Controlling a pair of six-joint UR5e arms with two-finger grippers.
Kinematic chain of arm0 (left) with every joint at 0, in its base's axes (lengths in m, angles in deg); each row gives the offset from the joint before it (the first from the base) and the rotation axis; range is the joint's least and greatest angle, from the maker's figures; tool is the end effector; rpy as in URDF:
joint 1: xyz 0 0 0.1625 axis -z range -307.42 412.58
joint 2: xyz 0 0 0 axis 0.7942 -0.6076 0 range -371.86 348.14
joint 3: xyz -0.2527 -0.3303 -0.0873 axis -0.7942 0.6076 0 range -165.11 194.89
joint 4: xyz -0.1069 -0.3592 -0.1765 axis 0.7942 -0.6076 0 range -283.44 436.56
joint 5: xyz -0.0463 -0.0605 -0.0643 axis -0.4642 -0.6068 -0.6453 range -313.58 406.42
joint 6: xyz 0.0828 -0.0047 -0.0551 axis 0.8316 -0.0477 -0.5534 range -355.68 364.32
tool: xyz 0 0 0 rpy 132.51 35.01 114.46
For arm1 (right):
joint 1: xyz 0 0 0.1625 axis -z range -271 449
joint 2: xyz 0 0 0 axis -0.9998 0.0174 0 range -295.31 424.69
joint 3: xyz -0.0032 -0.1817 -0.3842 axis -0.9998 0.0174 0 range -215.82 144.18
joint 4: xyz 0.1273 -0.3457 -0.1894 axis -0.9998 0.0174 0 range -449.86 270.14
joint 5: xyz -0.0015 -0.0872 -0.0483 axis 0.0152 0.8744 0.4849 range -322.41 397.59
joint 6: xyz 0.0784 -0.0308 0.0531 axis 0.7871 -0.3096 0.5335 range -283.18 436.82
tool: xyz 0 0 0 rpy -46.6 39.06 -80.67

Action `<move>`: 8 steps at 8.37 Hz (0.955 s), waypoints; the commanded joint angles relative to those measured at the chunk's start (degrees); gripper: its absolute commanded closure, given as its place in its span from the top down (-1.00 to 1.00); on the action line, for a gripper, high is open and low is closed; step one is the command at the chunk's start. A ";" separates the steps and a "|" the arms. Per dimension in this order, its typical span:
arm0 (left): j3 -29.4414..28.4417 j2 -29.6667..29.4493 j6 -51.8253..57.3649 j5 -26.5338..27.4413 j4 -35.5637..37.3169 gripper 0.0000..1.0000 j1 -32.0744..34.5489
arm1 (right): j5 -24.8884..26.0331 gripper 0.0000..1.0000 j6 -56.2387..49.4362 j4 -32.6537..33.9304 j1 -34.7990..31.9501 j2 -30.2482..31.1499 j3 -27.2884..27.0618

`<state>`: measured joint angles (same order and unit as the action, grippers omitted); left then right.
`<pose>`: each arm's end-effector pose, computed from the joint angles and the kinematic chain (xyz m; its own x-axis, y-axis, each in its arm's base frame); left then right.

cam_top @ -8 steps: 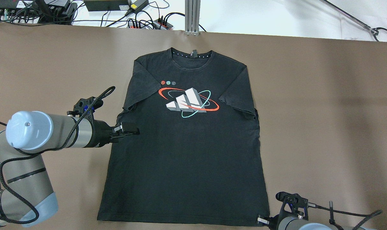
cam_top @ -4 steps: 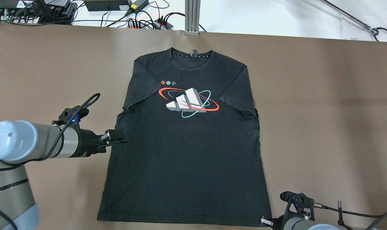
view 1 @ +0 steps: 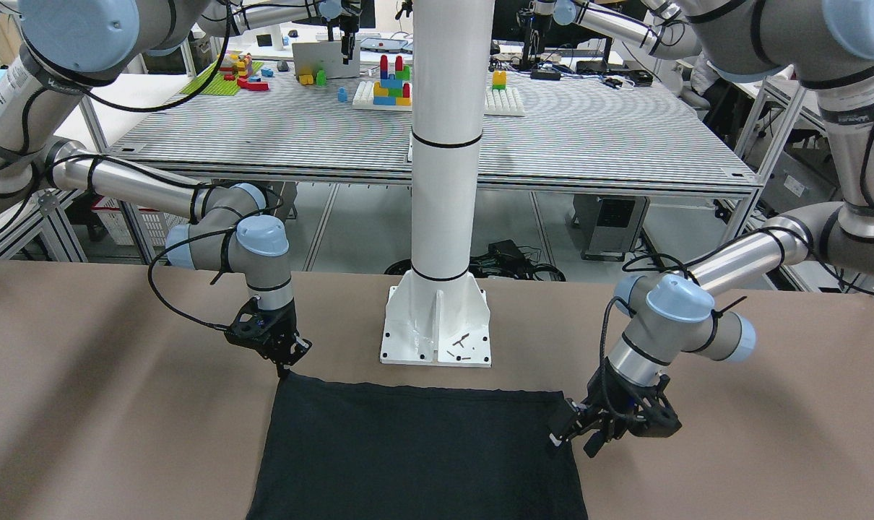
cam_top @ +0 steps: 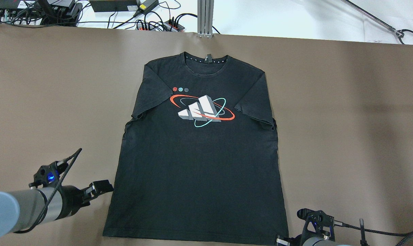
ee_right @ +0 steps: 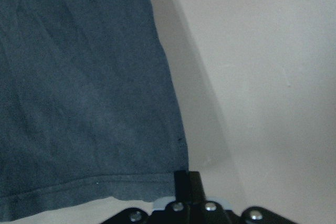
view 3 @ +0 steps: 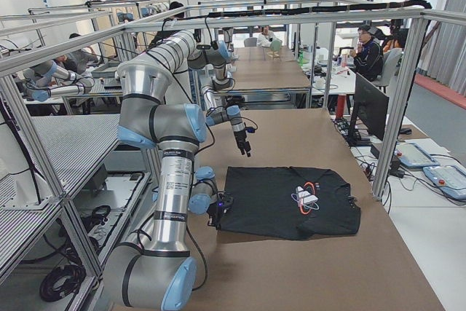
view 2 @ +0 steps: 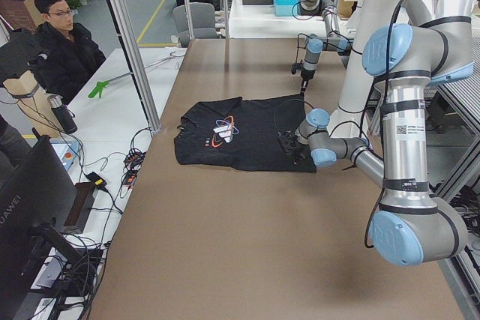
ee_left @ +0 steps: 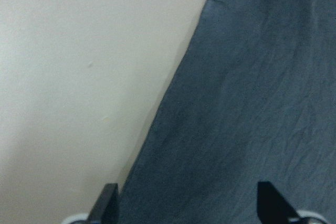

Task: Fold clothes
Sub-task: 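Move the left gripper to the other near hem corner and grasp both corners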

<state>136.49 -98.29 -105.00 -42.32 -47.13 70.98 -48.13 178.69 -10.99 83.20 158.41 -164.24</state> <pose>0.3886 -0.2721 0.3617 0.3136 -0.4528 -0.8346 0.4639 0.8400 -0.2814 -0.4191 -0.1841 0.3610 0.6466 0.2719 0.7127 -0.2933 0.9511 -0.0968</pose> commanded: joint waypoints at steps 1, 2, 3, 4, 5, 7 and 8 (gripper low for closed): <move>-0.05 4.08 -4.32 5.93 1.25 0.74 -8.54 | 0.03 -1.00 -0.01 0.06 0.27 -0.90 -0.16; 0.04 3.56 -4.59 5.94 3.35 0.70 -8.99 | 0.11 -1.00 -0.01 0.06 0.27 -1.95 -0.08; 0.30 2.77 -6.24 5.94 3.46 0.66 -9.25 | 0.29 -1.00 -0.09 0.06 0.27 -3.09 1.32; -1.01 1.72 -6.43 6.29 4.07 0.60 -11.60 | 0.29 -1.00 -0.09 0.15 0.27 -3.80 1.68; -2.85 -0.38 -6.44 7.94 4.33 0.56 -11.89 | 0.29 -1.00 -0.09 0.06 0.18 -3.89 1.59; -4.36 -2.07 -6.44 8.13 4.42 0.44 -11.89 | 0.29 -1.00 -0.09 0.15 0.18 -3.89 1.86; -4.10 -1.90 -6.44 8.13 4.42 0.29 -11.89 | 0.29 -1.00 -0.09 0.15 0.18 -3.89 1.77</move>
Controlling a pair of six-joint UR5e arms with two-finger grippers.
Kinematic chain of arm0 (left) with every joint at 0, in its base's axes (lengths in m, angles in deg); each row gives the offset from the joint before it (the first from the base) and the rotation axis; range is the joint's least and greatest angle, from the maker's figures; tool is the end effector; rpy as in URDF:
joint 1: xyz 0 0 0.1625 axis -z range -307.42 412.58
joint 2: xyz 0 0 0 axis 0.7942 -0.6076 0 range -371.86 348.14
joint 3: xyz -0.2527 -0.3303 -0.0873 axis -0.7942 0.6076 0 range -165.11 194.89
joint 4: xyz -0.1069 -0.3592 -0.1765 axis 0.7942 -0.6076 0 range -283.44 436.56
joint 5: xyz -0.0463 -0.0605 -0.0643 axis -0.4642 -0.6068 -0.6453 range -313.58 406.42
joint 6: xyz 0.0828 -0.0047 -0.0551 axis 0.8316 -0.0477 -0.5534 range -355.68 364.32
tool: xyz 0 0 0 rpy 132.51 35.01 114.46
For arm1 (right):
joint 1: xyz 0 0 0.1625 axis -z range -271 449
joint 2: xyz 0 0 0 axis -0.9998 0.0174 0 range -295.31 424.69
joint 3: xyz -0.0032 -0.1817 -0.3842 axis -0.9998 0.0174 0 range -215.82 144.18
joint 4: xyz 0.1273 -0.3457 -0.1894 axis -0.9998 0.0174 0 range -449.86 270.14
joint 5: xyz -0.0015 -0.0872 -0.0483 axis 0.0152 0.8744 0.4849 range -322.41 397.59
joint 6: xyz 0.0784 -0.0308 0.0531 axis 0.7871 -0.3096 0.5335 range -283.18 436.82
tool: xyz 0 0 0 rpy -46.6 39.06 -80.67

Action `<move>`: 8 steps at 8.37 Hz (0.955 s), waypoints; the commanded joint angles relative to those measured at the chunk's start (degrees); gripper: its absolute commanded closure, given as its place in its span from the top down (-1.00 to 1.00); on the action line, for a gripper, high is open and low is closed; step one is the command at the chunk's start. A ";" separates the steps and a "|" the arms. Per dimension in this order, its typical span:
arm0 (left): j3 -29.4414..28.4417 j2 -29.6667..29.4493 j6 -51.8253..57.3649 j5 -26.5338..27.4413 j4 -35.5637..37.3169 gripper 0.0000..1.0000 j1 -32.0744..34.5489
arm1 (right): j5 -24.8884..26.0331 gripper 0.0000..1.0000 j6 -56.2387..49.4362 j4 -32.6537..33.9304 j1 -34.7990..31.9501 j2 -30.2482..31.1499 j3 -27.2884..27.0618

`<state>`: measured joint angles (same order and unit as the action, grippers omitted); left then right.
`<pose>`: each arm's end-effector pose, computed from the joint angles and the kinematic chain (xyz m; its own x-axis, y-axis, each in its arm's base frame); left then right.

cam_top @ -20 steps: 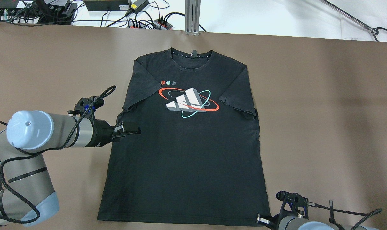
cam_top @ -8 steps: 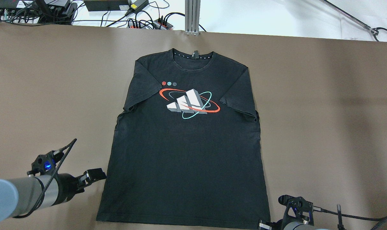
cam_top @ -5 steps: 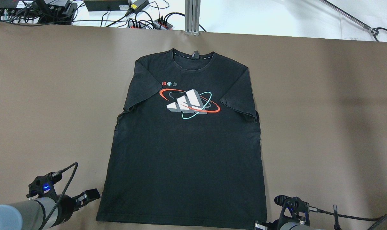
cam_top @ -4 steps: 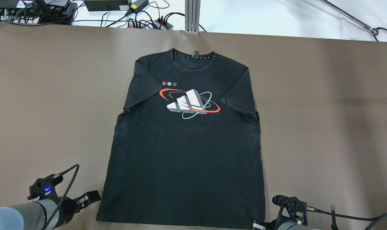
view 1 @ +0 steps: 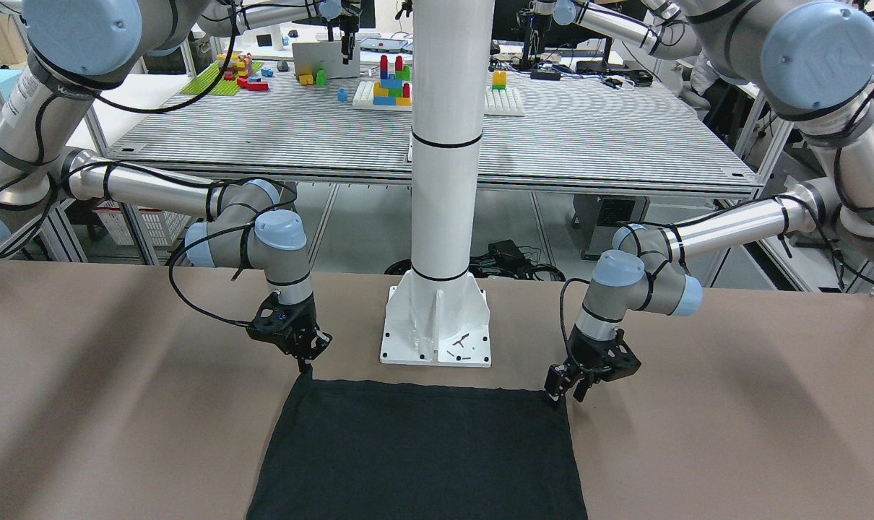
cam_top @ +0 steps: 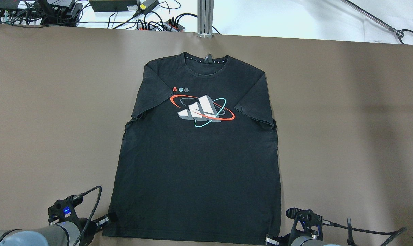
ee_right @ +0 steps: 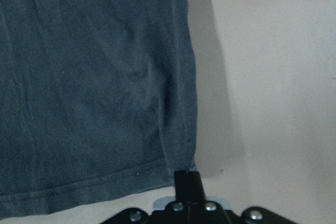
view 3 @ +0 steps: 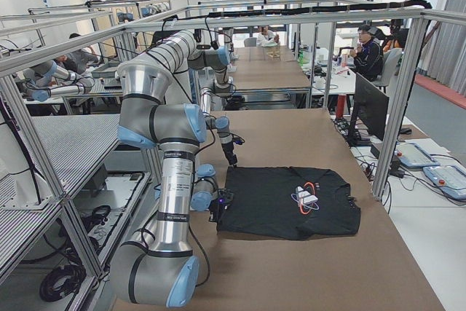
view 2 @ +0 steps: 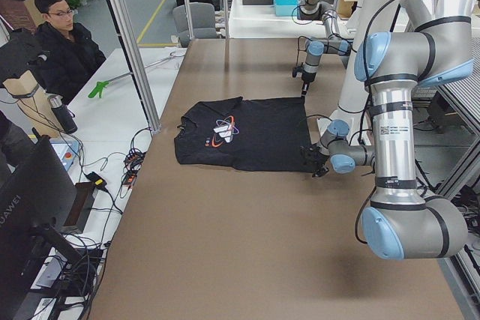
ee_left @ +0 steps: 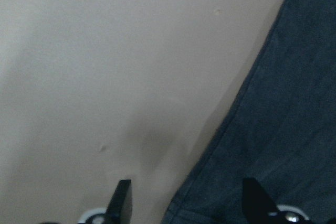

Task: Fold clothes
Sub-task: 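Move the left gripper to the other near hem corner and grasp both corners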

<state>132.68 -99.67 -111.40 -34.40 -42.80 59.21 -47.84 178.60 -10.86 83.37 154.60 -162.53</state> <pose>0.4548 -0.2030 0.3924 0.4079 -0.4786 -0.7775 0.4671 0.8411 -0.2727 -0.4391 -0.1852 0.3454 0.6223 0.2659 0.7362 -0.2897 0.9520 -0.0990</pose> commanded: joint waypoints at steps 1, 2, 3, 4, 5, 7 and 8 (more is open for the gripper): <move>-0.19 -0.34 -0.04 0.22 0.08 0.18 -0.12 | 0.00 -1.00 0.00 0.02 0.01 -0.08 0.06; 0.24 -0.34 -0.04 0.14 1.13 0.14 -0.12 | 0.00 -1.00 0.00 -0.07 0.01 -0.08 -0.03; 2.16 -0.34 -0.04 -0.13 3.92 0.15 -0.47 | 0.00 -1.00 0.00 -0.07 0.01 -0.17 -0.12; 4.09 -0.34 -0.21 0.13 7.08 0.16 -1.78 | 0.00 -1.00 0.00 0.02 0.01 -0.17 -0.20; 4.11 -0.52 -1.17 0.40 7.46 0.15 -3.10 | 0.00 -1.00 0.00 -0.07 0.01 -0.17 -0.21; 3.50 -0.34 -1.18 0.40 7.47 0.15 -3.20 | 0.00 -1.00 0.00 0.02 0.01 -0.17 -0.03; 3.32 -0.43 -1.18 0.40 7.47 0.14 -3.20 | 0.00 -1.00 0.00 0.02 0.01 -0.17 0.06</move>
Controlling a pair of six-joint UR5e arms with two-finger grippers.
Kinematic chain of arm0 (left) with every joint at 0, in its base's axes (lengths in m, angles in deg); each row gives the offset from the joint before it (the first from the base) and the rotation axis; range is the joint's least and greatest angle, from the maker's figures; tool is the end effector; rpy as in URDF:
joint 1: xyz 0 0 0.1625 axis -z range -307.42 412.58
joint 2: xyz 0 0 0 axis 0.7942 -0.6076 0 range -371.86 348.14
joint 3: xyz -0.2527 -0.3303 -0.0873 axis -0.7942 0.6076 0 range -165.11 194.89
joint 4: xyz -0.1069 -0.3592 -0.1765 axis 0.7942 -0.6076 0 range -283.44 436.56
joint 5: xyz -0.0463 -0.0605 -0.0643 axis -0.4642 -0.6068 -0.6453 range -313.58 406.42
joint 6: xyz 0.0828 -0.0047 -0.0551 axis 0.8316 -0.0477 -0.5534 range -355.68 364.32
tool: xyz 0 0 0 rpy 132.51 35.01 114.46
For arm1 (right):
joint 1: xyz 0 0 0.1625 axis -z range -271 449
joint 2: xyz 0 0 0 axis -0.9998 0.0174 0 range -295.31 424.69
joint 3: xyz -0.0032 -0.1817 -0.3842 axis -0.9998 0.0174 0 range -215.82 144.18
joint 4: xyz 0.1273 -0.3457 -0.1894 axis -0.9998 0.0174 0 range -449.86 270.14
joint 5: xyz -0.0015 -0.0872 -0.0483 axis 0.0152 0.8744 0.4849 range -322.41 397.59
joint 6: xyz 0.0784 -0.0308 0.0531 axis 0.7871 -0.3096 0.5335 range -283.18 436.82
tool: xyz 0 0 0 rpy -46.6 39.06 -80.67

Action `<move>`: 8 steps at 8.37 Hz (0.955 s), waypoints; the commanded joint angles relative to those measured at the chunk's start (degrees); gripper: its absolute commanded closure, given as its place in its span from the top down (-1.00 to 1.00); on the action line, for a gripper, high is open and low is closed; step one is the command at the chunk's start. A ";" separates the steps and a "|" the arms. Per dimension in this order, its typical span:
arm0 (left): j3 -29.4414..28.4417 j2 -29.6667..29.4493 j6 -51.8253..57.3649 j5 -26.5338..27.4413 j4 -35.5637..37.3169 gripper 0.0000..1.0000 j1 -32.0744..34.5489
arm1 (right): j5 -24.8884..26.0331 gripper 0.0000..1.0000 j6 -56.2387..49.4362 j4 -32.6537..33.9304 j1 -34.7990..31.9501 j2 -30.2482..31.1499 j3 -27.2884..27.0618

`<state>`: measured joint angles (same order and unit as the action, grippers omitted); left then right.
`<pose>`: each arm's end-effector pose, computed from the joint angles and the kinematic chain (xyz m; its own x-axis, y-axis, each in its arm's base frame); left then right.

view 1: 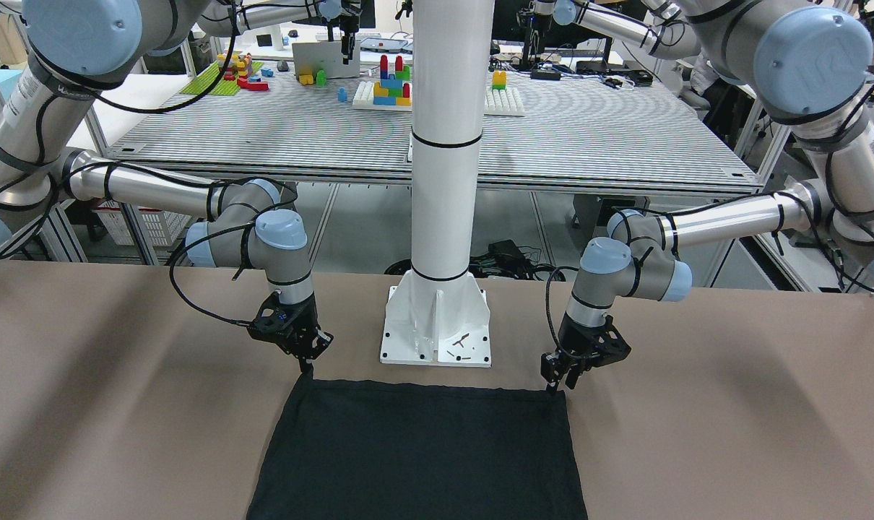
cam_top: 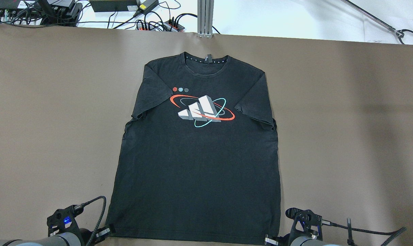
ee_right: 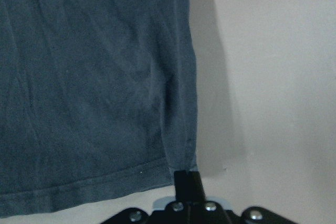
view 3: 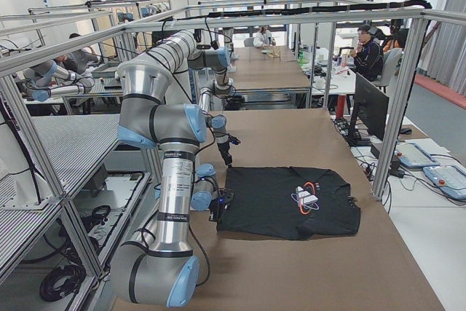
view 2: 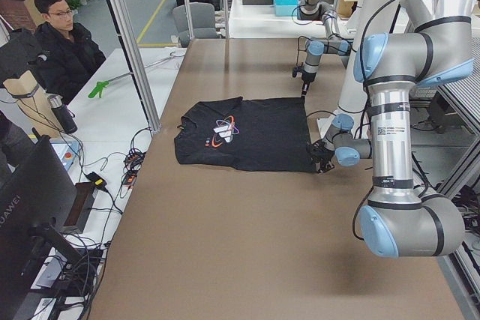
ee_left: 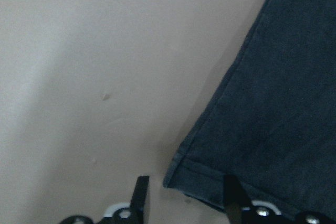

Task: Fold clothes
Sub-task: 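Move the left gripper to the other near hem corner and grasp both corners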

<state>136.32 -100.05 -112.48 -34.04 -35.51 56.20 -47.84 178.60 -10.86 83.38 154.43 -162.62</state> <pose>0.4560 -0.1789 0.3760 0.4655 -0.4749 -0.7469 0.4504 0.8535 -0.2620 -0.4393 -0.1852 0.3433 0.6190 0.2655 0.7391 -0.2891 0.9521 -0.0999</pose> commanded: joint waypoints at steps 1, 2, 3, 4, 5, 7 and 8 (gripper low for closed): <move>-0.32 0.04 -0.18 0.03 0.18 0.02 -0.19 | 0.00 -1.00 0.00 0.02 0.00 0.00 0.23; -0.49 -0.22 -0.18 0.03 0.27 0.00 -0.19 | 0.00 -1.00 0.00 0.02 0.00 0.00 0.24; -1.10 -0.23 -0.18 0.03 0.18 -0.05 -0.19 | 0.00 -1.00 0.00 0.02 0.00 0.00 0.24; -1.11 -0.31 -0.18 -0.05 0.27 -0.11 -0.19 | 0.00 -1.00 0.00 0.02 -0.09 0.08 0.24; -1.28 -0.40 -0.18 -0.06 0.27 -0.11 -0.19 | 0.00 -1.00 0.00 0.02 -0.09 0.08 0.24; -0.67 0.03 -0.18 -0.14 0.27 -0.45 -0.10 | 0.00 -1.00 0.00 0.02 -0.09 0.00 0.24; -0.67 0.04 -0.27 -0.23 0.27 -0.81 -0.10 | 0.00 -1.00 0.00 0.02 0.00 0.00 0.24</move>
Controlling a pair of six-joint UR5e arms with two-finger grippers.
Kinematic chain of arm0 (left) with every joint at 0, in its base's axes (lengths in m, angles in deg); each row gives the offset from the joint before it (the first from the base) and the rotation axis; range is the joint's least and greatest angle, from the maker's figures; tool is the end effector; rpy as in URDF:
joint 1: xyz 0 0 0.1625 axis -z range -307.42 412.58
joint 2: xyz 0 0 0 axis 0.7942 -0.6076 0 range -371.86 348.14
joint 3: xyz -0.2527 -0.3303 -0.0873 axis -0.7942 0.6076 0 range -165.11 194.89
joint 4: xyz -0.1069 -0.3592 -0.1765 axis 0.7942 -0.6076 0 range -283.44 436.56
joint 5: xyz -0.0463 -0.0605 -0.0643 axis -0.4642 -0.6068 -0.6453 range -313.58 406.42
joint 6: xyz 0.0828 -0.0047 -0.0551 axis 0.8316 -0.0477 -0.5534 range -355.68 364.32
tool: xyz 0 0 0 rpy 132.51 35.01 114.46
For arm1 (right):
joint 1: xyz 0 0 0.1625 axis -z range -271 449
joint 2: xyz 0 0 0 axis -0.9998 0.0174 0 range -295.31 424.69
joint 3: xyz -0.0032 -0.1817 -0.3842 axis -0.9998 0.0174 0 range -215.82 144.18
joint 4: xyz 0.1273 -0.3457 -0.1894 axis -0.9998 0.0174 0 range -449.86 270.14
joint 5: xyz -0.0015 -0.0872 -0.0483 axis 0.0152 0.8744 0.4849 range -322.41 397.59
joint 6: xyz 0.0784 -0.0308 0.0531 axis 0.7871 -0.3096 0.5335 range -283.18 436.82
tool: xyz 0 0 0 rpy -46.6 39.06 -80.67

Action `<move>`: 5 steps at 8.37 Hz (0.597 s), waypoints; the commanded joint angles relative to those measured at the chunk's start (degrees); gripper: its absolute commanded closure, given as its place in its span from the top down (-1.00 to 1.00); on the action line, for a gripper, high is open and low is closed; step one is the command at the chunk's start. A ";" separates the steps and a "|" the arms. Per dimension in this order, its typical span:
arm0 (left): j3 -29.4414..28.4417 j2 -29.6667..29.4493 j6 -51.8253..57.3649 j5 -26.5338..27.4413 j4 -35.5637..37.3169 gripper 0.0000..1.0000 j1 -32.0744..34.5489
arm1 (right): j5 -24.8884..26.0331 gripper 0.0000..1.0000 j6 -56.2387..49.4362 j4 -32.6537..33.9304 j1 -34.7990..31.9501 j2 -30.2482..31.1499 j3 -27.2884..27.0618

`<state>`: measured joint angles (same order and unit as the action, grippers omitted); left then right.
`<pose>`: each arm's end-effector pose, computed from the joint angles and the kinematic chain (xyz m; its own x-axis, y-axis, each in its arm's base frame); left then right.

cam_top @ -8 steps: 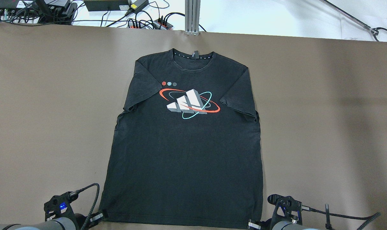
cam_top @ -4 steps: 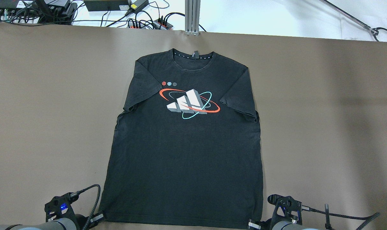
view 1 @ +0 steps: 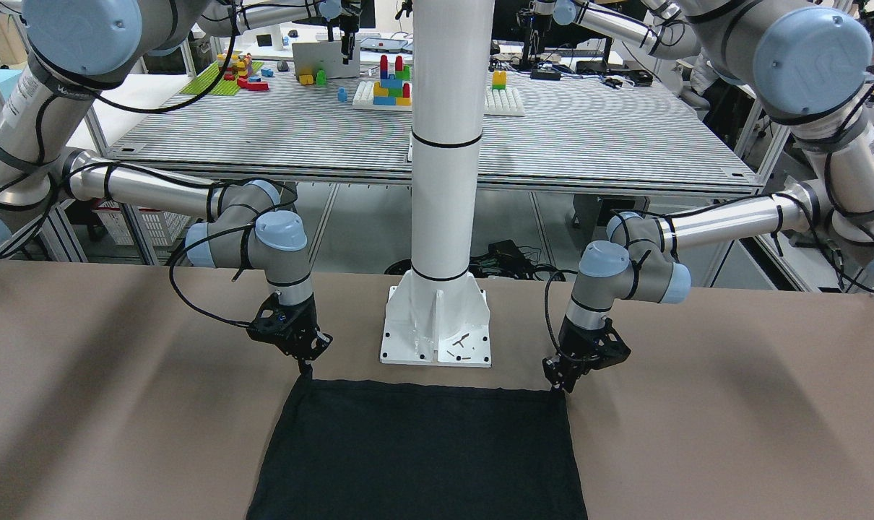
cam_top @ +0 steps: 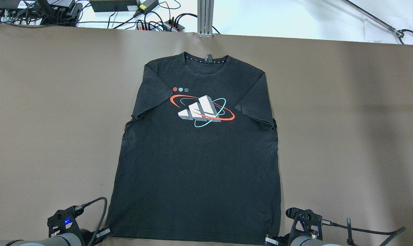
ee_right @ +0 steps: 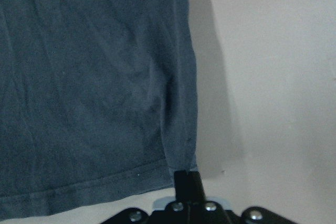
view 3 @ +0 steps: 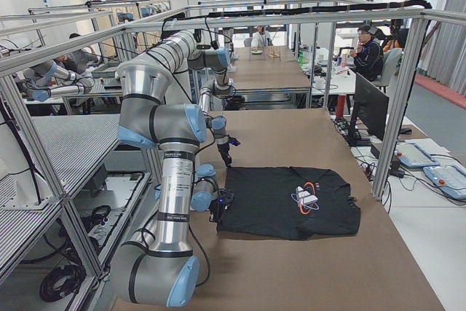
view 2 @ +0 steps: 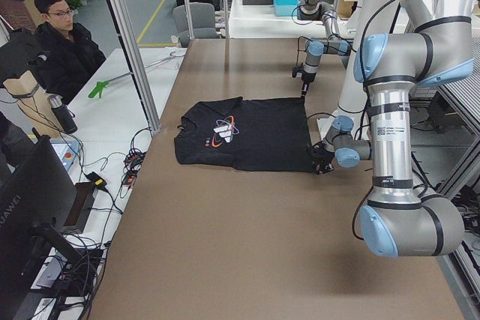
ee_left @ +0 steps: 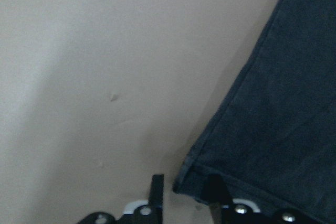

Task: Fold clothes
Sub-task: 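Move the left gripper to the other near hem corner and grasp both corners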

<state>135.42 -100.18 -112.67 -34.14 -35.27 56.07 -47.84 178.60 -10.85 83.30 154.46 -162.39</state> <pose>0.4602 -0.1780 0.3831 0.4787 -0.4776 -0.7367 0.4534 0.8530 -0.2584 -0.4399 -0.1859 0.3454 0.6221 0.2667 0.7361 -0.2909 0.9516 -0.0990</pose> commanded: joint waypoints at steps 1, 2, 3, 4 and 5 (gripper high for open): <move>0.40 0.17 0.00 -0.22 0.03 -1.00 0.12 | 0.00 -1.00 -0.09 0.00 -0.01 -0.03 0.00; 0.40 0.26 0.00 -0.13 0.03 -1.00 0.21 | 0.00 -1.00 0.00 0.00 -0.01 -0.03 0.00; 0.40 0.35 0.00 -0.13 0.03 -1.00 0.21 | 0.00 -1.00 0.00 0.00 -0.01 -0.03 -0.09; 0.84 0.35 0.00 -0.39 0.03 -1.00 0.38 | 0.00 -1.00 0.00 0.00 -0.10 -0.03 -0.17; 3.28 2.26 0.00 -0.48 0.03 -1.00 0.30 | 0.00 -1.00 -0.09 -0.09 -0.27 -0.20 -0.44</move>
<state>136.17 -99.75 -112.67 -34.40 -35.24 56.34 -47.84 178.59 -10.85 83.24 154.41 -162.50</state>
